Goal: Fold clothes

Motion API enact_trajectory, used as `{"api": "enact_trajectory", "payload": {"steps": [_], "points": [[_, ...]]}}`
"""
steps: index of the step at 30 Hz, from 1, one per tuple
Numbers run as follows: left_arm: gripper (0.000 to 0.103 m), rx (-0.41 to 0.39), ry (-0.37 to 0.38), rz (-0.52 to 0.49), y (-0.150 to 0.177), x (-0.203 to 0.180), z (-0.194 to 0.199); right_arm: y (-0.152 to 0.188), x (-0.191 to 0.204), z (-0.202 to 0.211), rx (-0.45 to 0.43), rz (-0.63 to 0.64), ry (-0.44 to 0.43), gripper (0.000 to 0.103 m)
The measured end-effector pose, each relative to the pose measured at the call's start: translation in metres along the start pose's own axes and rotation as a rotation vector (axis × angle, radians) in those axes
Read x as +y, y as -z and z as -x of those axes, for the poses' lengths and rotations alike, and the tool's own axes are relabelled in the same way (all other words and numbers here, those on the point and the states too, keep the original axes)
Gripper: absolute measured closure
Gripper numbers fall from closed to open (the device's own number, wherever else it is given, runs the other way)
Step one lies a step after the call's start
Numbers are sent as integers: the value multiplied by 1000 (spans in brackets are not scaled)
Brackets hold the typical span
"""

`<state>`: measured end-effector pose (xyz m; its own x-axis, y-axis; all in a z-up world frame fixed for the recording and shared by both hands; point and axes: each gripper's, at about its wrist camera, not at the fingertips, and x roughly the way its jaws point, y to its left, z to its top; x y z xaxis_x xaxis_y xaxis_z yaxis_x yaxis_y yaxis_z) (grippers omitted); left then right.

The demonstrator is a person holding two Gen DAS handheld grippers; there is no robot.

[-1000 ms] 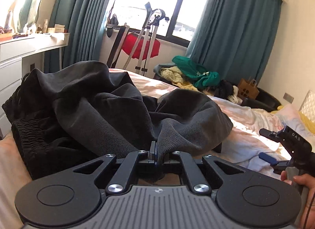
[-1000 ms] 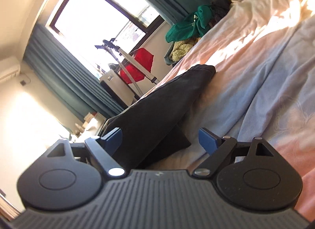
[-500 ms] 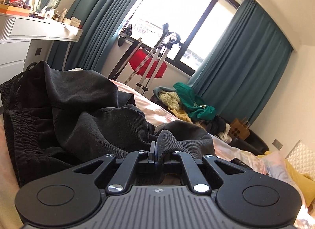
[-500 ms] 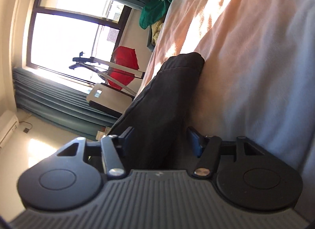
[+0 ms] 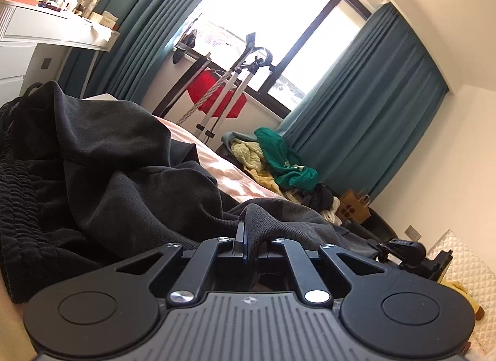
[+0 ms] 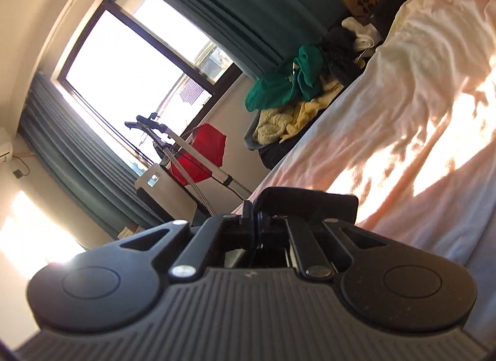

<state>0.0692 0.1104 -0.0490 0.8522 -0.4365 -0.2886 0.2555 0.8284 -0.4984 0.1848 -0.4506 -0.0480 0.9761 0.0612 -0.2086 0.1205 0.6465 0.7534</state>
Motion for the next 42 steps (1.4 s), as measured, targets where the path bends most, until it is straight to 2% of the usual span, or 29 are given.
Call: {"api": "enact_trajectory", "payload": {"steps": [2,5,8,11,13,15,18,23,26,28,29,30,32,38,39,40,41,42], "points": [[99,5,14,-4,0,0,0,-14,1,32,-34,6,14,98],[99,24,85,-31,4,-7,10,-26,1,87,-93,31,30,98],[99,60,134,-118,13,-21,19,-23,-5,147,-170,83,64,98],[98,114,149,-161,24,-27,21,-14,-27,188,-179,18,124,98],[98,157,122,-175,33,-30,17,2,-55,197,-121,-49,170,98],[97,206,87,-166,41,-29,9,18,-81,191,-21,-141,253,97],[97,271,45,-132,50,-22,-1,41,-122,184,74,-410,271,97],[96,299,-4,-142,57,-20,-8,51,-134,181,90,-486,326,94],[96,297,-15,-142,56,-22,-10,55,-142,183,61,-564,280,92],[96,295,-19,-136,54,-22,-11,55,-148,183,31,-611,259,77],[96,294,-21,-134,53,-23,-11,55,-150,182,14,-629,257,58],[96,293,-23,-131,53,-23,-12,54,-152,178,15,-641,253,44],[96,290,-26,-126,51,-24,-12,53,-156,166,35,-654,241,38],[96,288,-30,-123,50,-24,-14,46,-166,132,82,-683,216,41],[96,287,-29,-123,51,-25,-14,44,-165,128,74,-672,226,56],[96,287,-26,-122,51,-25,-14,41,-166,125,61,-668,228,66],[96,286,-22,-122,52,-25,-14,38,-168,122,50,-668,222,80],[96,285,-18,-123,52,-25,-15,35,-170,118,44,-659,208,86]]}}
